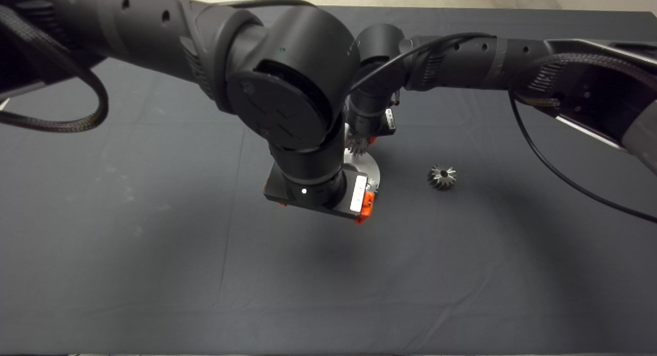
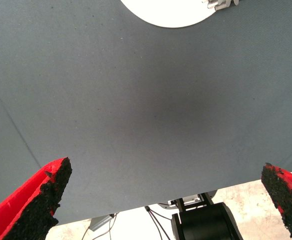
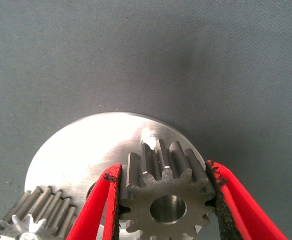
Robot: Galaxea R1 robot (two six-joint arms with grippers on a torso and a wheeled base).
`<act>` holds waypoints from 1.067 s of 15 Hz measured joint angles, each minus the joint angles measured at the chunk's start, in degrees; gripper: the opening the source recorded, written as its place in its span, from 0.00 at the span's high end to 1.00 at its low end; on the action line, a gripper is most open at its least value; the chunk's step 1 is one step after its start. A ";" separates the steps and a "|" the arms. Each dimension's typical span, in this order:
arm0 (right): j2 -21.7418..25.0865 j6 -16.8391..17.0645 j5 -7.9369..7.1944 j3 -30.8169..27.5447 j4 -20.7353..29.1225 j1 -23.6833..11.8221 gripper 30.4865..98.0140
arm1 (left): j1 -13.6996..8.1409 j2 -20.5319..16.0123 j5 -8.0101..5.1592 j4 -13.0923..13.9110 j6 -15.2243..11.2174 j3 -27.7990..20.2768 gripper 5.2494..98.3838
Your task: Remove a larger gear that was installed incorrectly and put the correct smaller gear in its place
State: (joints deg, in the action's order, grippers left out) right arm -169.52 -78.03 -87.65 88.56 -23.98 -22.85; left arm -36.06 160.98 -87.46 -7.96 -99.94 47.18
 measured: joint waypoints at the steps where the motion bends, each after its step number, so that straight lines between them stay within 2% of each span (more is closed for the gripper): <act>1: 0.00 0.00 0.00 0.00 0.00 0.00 0.91 | 0.01 0.00 0.00 0.00 0.00 0.00 0.01; 16: -0.18 0.89 -0.02 1.49 -2.10 0.11 0.91 | -0.01 0.00 0.00 0.00 0.00 0.11 0.01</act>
State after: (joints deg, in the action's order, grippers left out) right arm -169.71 -77.14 -87.67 90.05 -26.08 -22.74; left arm -36.07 160.98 -87.46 -7.96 -99.94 47.29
